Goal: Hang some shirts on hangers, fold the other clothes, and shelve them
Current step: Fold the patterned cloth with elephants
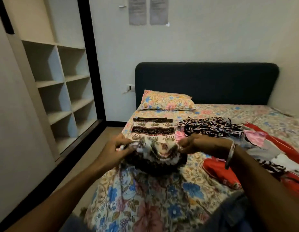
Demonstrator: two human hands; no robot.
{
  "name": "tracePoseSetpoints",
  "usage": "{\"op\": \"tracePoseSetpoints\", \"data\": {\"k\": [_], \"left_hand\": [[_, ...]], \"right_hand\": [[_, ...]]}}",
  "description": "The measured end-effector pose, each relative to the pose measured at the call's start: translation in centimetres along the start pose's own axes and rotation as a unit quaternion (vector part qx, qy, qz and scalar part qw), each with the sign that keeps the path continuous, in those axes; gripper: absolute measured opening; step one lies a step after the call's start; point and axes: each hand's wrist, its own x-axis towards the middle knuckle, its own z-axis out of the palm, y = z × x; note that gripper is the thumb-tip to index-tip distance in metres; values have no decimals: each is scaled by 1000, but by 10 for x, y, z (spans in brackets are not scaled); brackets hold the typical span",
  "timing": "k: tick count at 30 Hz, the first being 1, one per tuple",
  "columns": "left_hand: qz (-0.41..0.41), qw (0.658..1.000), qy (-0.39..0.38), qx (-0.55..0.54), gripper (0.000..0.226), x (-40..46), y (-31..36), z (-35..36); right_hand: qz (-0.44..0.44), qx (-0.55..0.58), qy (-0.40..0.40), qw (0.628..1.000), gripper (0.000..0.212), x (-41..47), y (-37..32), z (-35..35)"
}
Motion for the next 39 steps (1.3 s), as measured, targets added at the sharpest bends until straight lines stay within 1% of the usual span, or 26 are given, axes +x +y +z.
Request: {"op": "tracePoseSetpoints", "data": {"k": [2, 3, 5, 6, 7, 8, 10, 11, 12, 13, 14, 15, 16, 17, 18, 19, 20, 21, 22, 25, 27, 29, 32, 35, 39], "left_hand": [[-18, 995, -94, -32, 48, -18, 4, 0], [-39, 985, -154, -62, 45, -27, 8, 0], [-117, 951, -266, -109, 31, -41, 19, 0], [-159, 929, -312, -119, 27, -47, 21, 0], [-187, 907, -360, -117, 23, -53, 21, 0], [-196, 886, -403, -117, 19, -57, 20, 0], [-200, 863, -446, -126, 19, -62, 18, -3], [-191, 862, -448, -136, 27, -61, 16, -5], [-184, 869, -435, -149, 39, -59, 16, -5], [-177, 878, -412, -166, 46, -56, 14, -4], [-169, 891, -382, -178, 46, -54, 15, -2], [-164, 905, -343, -193, 43, -49, 11, 2], [-168, 916, -299, -208, 41, -45, 7, 7], [-177, 927, -250, -218, 43, -40, 1, 14], [-200, 933, -188, -234, 51, -33, -13, 23], [-226, 932, -125, -253, 62, -30, -26, 33], [-251, 932, -63, -255, 70, -21, -44, 44], [-265, 932, -17, -247, 71, -15, -56, 54], [-269, 936, 12, -225, 65, -9, -70, 63], [-272, 947, 36, -166, 35, 29, -114, 88], [-259, 958, 39, -119, 25, 62, -131, 98], [-244, 966, 48, -75, 20, 110, -160, 105], [-222, 974, 44, -14, 25, 188, -195, 107], [-231, 971, 49, 33, 31, 270, -237, 109], [-262, 963, 57, 33, 40, 341, -270, 116]], "right_hand": [[40, -16, -74, 996, 36, -2, 8, 9], [59, -25, -111, 992, 38, -3, 12, 14], [85, -27, -180, 980, 42, -3, 19, 21], [92, -16, -213, 973, 41, -4, 21, 25], [92, -9, -250, 964, 32, -5, 21, 29], [87, 8, -285, 954, 21, -4, 22, 34], [78, 36, -329, 940, 22, -2, 24, 39], [73, 43, -331, 940, 30, -1, 23, 42], [73, 46, -333, 939, 52, 2, 22, 41], [75, 57, -345, 934, 64, 6, 22, 38], [69, 64, -344, 934, 55, 10, 22, 35], [66, 74, -339, 936, 29, 17, 24, 30], [58, 103, -318, 941, 16, 22, 28, 26], [64, 143, -277, 948, 22, 30, 31, 22], [81, 187, -226, 952, 22, 43, 39, 18], [104, 225, -160, 955, 19, 53, 47, 17], [121, 235, -107, 959, 17, 70, 59, 13], [132, 230, -72, 962, 17, 84, 69, 12], [139, 213, -50, 966, 17, 96, 77, 12], [154, 183, 43, 970, 16, 146, 100, 8], [144, 174, 118, 967, 18, 177, 114, 3], [131, 167, 178, 961, 20, 218, 128, -8], [113, 142, 236, 955, 23, 280, 139, -31], [112, 143, 270, 946, 26, 349, 144, -60], [103, 127, 361, 918, 22, 422, 154, -84]]}}
